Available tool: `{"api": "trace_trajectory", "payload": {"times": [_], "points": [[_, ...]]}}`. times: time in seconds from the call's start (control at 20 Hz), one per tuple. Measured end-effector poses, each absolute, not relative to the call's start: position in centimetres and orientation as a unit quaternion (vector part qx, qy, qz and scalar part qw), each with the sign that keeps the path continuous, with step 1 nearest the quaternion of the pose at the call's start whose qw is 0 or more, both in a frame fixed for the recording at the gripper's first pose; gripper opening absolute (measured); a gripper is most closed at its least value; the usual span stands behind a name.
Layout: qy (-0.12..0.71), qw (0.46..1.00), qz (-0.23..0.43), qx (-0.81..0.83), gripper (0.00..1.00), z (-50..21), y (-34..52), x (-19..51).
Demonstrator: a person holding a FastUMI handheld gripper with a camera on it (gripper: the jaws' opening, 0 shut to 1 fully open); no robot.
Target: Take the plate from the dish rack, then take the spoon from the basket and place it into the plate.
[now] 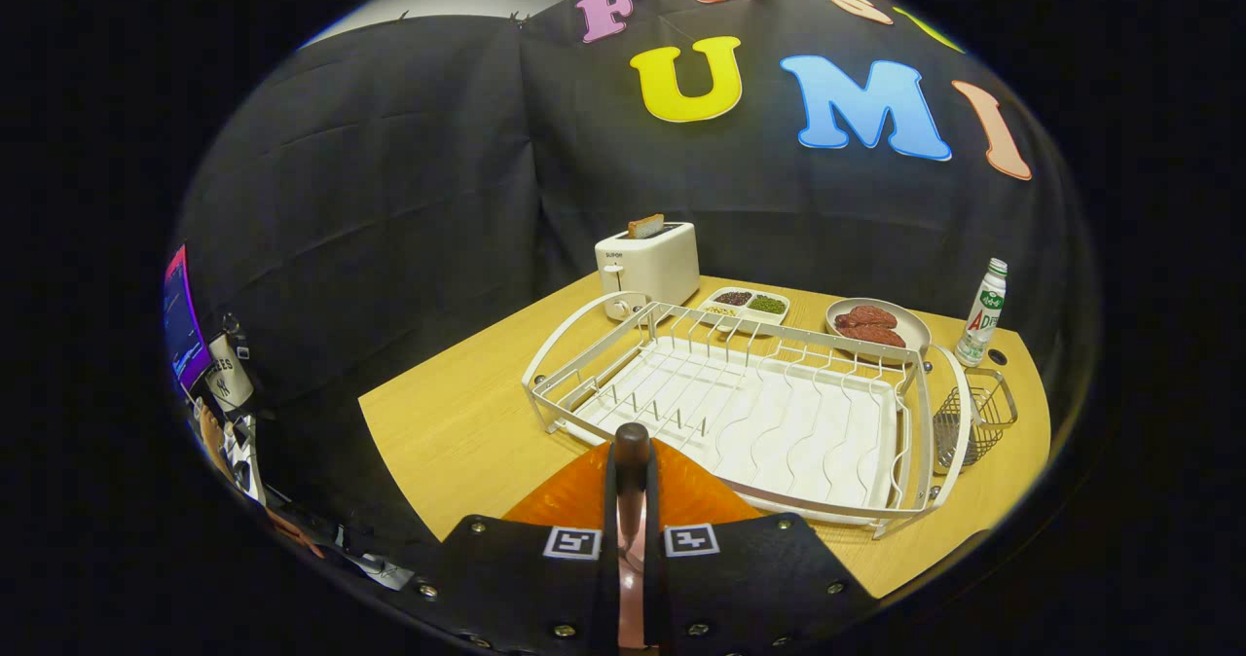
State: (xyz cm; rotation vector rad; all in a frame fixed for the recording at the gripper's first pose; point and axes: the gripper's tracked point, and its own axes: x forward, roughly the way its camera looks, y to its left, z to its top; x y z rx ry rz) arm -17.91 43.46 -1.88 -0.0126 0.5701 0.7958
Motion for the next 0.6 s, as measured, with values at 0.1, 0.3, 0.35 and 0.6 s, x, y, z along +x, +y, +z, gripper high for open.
{"api": "trace_trajectory", "payload": {"times": [0.1, 0.3, 0.35, 0.6], "points": [[0.27, 0.884, 0.382, -0.01, 0.13, -1.6, 43.3, -18.0], [0.267, 0.882, 0.389, -0.017, 0.13, -1.2, 43.4, -18.3], [0.263, 0.883, 0.389, -0.019, 0.14, -1.0, 43.3, -18.2], [0.255, 0.885, 0.39, -0.02, 0.14, 0.0, 43.2, -18.0]]}}
